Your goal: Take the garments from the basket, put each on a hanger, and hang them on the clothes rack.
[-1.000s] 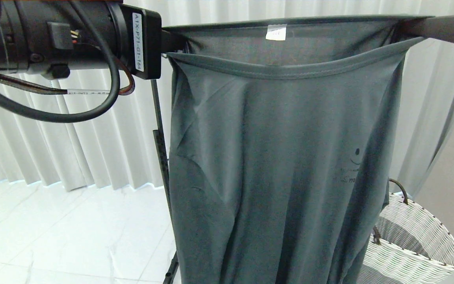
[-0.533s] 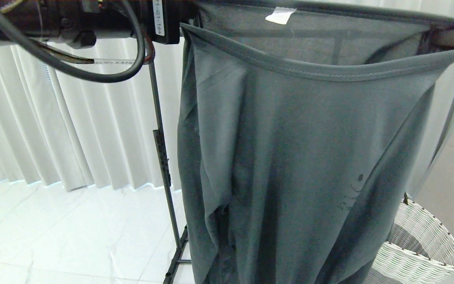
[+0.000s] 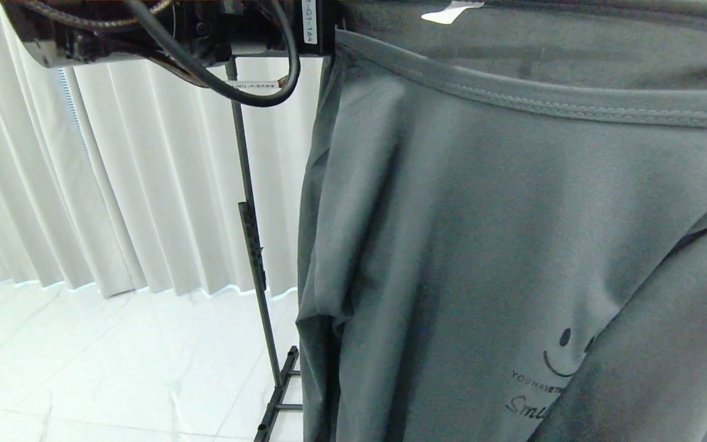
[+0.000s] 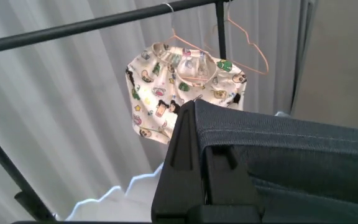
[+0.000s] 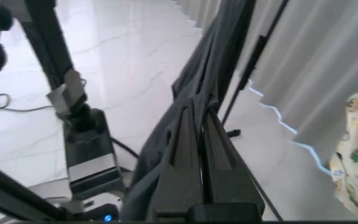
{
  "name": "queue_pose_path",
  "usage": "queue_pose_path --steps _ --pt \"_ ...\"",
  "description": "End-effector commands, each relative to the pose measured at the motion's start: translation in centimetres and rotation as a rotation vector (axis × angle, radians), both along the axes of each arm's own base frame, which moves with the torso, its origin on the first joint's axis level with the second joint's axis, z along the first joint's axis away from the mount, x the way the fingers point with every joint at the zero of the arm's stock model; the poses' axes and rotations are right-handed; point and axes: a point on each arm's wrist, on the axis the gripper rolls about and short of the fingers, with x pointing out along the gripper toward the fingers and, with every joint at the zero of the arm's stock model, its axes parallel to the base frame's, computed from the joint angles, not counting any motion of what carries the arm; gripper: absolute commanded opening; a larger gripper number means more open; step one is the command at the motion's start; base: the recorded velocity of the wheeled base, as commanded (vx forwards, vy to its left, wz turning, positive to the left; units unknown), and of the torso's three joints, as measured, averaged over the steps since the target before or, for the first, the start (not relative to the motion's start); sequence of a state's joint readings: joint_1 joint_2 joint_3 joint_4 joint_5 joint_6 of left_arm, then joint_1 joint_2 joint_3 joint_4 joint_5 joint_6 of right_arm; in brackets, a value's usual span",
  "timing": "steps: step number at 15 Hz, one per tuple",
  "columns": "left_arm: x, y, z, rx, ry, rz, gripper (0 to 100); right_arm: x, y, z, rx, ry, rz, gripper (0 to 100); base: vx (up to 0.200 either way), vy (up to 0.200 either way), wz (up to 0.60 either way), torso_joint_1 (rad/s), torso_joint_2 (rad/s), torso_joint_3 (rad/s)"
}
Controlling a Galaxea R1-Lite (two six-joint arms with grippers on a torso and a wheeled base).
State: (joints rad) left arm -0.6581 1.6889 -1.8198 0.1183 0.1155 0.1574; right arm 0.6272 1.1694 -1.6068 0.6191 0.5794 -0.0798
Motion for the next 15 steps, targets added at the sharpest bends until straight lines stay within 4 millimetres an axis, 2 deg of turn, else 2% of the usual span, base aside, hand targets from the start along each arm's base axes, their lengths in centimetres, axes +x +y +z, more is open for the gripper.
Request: queue_pose_path --steps 1,2,5,8,11,15 --pt "-0.7 0.5 0.1 0.013 0.026 0.001 0 0.0 -0.1 0.0 -0.008 -0.007 -0.049 0 0.0 0.0 0.0 0.0 0.0 0.0" --pt "-1.2 1.0 0.2 0.022 0.05 0.001 0 0.2 -0.1 -0.1 -0.012 -0.009 -0.081 0 0.0 0.0 0.0 0.0 0.0 0.0" --pt "-3.5 2.6 -0.2 -0.005 0.24 -0.027 0 3.1 0.7 -0.1 -0.014 -0.032 -0.199 0 0.0 0.0 0.0 0.0 0.0 0.0" --pt "-6.8 4.9 -0.5 0.052 0.4 -0.116 0 7.5 2.9 0.1 0.029 -0.099 -0.251 0 0.0 0.0 0.0 0.0 0.0 0.0" --pt "-9.0 6.1 -0.2 -0.001 0.5 -0.216 0 11.3 5.7 -0.3 0.085 -0.157 -0.239 0 0.0 0.0 0.0 0.0 0.0 0.0" --pt "-10.6 5.7 -0.1 0.007 0.524 -0.291 0 12.4 8.9 -1.1 0.088 -0.15 -0.175 0 0.0 0.0 0.0 0.0 0.0 0.0"
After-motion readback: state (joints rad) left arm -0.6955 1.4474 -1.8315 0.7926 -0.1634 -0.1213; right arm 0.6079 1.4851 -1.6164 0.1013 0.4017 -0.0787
